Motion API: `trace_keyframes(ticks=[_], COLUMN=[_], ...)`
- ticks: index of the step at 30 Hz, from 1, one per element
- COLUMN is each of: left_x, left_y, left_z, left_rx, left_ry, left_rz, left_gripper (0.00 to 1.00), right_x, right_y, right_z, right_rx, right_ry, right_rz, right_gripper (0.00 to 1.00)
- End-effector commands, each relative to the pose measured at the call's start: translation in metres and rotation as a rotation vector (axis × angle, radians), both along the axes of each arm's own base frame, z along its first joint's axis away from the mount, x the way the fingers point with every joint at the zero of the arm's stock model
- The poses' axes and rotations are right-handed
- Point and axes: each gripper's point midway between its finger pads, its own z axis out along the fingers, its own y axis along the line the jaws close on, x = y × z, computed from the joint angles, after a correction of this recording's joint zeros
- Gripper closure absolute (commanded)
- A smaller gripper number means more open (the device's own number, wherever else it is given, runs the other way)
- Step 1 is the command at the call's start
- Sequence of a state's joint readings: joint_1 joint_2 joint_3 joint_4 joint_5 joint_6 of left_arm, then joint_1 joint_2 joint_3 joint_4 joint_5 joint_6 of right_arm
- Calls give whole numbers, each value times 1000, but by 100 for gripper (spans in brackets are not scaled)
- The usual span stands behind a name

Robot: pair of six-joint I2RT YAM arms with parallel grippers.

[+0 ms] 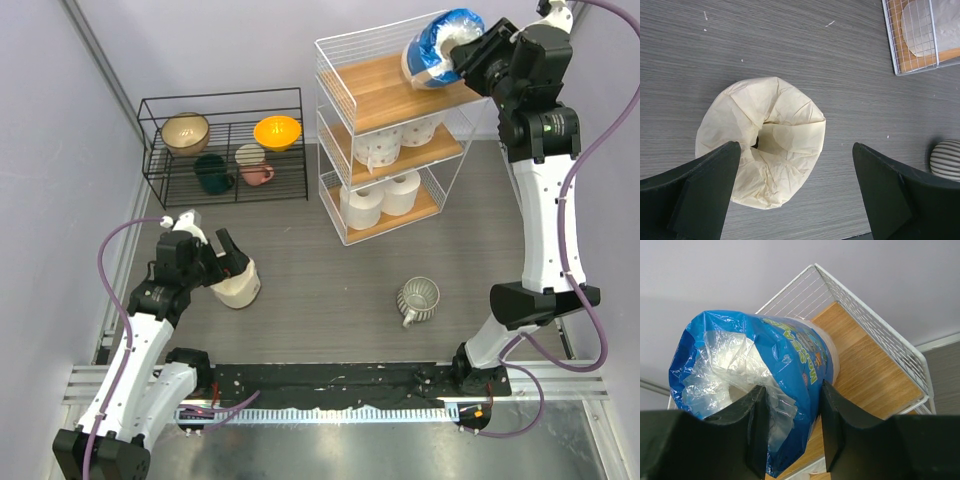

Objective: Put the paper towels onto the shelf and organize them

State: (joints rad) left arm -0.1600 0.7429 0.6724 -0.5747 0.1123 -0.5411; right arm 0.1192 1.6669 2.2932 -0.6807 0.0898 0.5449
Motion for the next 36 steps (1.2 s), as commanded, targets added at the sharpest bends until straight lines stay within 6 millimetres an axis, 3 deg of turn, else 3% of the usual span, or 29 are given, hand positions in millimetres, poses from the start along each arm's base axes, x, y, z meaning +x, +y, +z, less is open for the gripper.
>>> trace_keyframes(ticks=[1, 4, 6, 8, 9, 16, 21, 24, 27, 28, 29, 30, 31, 32, 33, 34, 35, 36], left_x=[3, 3, 3, 3, 3, 4, 3, 3, 3, 3, 3, 3, 3, 3, 3, 3, 3, 3], left_y=[-2, -2, -2, -2, -1, -1, -1, -1, -1, -1, -1, -1, 0, 0, 0, 1, 2, 3], left_z=[7, 6, 6, 6, 6, 6, 6, 7, 7, 8, 8, 8, 8, 8, 8, 8, 9, 11], left_rx=[0, 0, 1, 2, 2, 3, 2, 4, 5, 3, 4, 5, 5, 7, 7, 11, 13, 15], left_ry=[-33, -29, -28, -28, -28, -30, -30, -33, -32, -35, -36, -35, -40, -37, -38, -39, -42, -49], left_rz=[-7, -10, -8, -7, -6, -3, -4, -3, -2, -5, -4, -3, -1, 0, 1, 6, 10, 13], left_gripper=[0, 0, 0, 0, 0, 0, 0, 0, 0, 0, 0, 0, 0, 0, 0, 0, 0, 0], right_x=[-19, -17, -14, -12, -12, -11, -23, -51, -90, -93, -123, -130, -133, -155, -153, -158, -174, -173], right_y=[-5, -3, -3, -3, -3, -4, -3, 10, 27, 35, 38, 45, 51, 69, 75, 83, 112, 122], right_z=[50, 47, 44, 41, 41, 42, 46, 56, 49, 26, 37, 28, 5, 4, -21, -33, -44, -69], right_rx=[29, 28, 27, 25, 25, 19, 13, 8, 34, 45, 46, 50, 58, 76, 78, 84, 88, 74], right_ry=[-154, -148, -141, -135, -136, -159, -187, -243, -266, -220, -265, -253, -207, -214, -156, -126, -99, -39], right_rz=[0, 11, 15, 12, 11, 12, 30, 117, 228, 259, 284, 306, 316, 374, 358, 370, 454, 446], right_gripper=[79, 64, 43, 28, 25, 21, 21, 21, 19, 19, 18, 18, 18, 18, 18, 18, 18, 18])
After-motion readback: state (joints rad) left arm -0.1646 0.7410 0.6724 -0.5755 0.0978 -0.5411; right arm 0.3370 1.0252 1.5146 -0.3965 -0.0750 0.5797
